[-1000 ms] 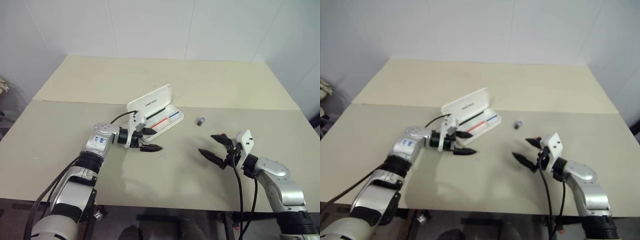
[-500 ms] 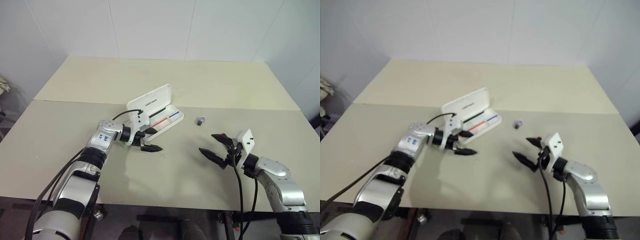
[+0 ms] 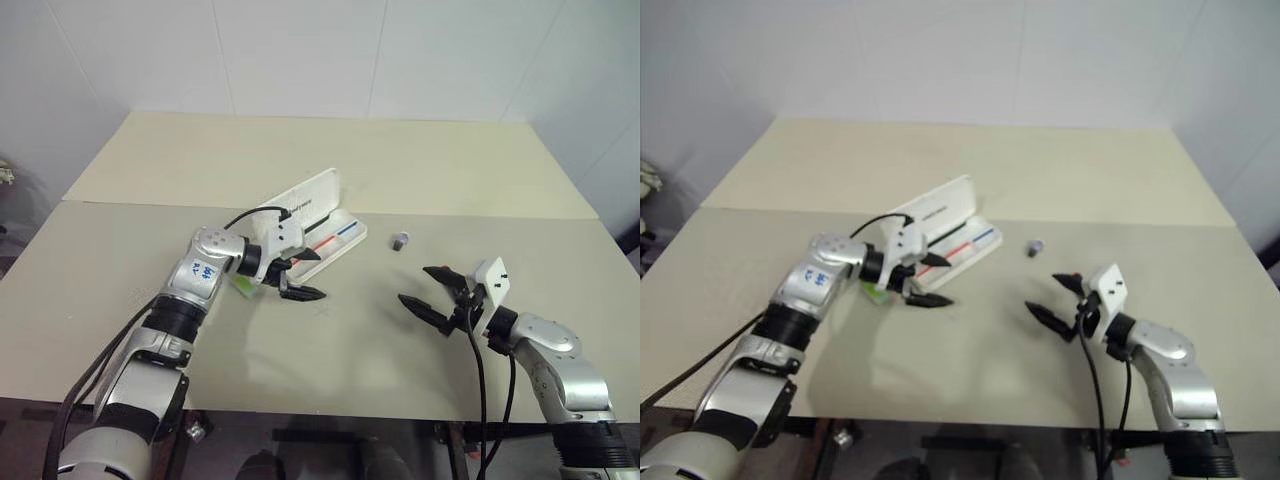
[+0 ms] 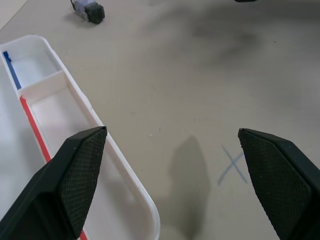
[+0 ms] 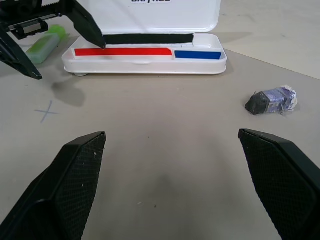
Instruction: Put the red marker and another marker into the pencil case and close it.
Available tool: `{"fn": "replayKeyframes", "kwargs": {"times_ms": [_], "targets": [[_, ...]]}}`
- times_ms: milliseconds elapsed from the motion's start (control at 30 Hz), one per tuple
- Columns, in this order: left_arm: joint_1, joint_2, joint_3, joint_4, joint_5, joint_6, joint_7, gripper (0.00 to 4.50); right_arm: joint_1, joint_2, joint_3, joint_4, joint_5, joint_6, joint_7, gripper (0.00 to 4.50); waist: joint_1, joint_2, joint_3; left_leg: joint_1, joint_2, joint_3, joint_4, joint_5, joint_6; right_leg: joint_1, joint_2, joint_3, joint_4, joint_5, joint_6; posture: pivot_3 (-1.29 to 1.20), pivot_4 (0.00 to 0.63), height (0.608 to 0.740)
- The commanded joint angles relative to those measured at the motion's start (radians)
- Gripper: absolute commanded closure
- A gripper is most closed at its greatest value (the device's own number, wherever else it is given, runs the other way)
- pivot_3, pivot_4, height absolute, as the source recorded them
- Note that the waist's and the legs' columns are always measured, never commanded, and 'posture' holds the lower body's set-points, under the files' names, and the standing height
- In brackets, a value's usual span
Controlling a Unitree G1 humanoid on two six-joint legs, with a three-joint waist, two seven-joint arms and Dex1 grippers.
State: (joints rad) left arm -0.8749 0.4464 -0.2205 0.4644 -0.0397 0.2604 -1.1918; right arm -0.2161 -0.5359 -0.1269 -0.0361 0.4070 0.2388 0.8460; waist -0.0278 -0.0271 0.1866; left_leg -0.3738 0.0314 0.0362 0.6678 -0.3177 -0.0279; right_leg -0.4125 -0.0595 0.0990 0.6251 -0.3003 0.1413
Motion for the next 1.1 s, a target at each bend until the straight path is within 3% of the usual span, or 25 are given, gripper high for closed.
{"fn": "replayKeyframes", "kwargs": {"times_ms": [33, 300, 700, 1100], "targets": [[-0.009, -0.006, -0.014, -0.019, 0.012, -0.005, 0.02, 0.02, -0.023, 0.003, -0.014, -0.008, 0.008, -0.02, -0.004, 0.0, 0.0, 0.0, 0.0, 0.0, 0.0, 0.0, 0.0, 0.0, 0.0, 0.0, 0.0, 0.0, 0.0, 0.0, 0.0, 0.0, 0.15, 0.74], [-0.099, -0.104, -0.027, 0.219, 0.074, -0.025, 0.165, 0.02, -0.044, 0.002, -0.013, 0.014, 0.006, -0.027, 0.005, 0.0, 0.002, 0.0, 0.0, 0.0, -0.001, 0.0, 0.001, 0.0, 0.0, 0.0, 0.0, 0.0, 0.0, 0.0, 0.0, 0.0, 0.15, 0.74], [-0.147, -0.155, -0.039, 0.355, 0.11, -0.066, 0.204, 0.02, -0.025, -0.002, -0.024, -0.003, 0.01, -0.026, -0.003, 0.0, 0.005, 0.0, 0.0, 0.001, -0.001, 0.0, 0.002, 0.001, 0.0, 0.001, 0.0, 0.0, 0.001, 0.001, 0.001, 0.0, 0.15, 0.74], [-0.161, -0.146, -0.029, 0.384, 0.137, -0.083, 0.236, 3.9, -0.04, 0.001, -0.021, 0.008, 0.009, -0.027, -0.005, 0.0, 0.005, 0.0, 0.0, 0.001, -0.002, -0.001, 0.006, 0.001, 0.002, 0.004, 0.0, 0.001, 0.001, 0.003, 0.004, 0.0, 0.15, 0.74]]}}
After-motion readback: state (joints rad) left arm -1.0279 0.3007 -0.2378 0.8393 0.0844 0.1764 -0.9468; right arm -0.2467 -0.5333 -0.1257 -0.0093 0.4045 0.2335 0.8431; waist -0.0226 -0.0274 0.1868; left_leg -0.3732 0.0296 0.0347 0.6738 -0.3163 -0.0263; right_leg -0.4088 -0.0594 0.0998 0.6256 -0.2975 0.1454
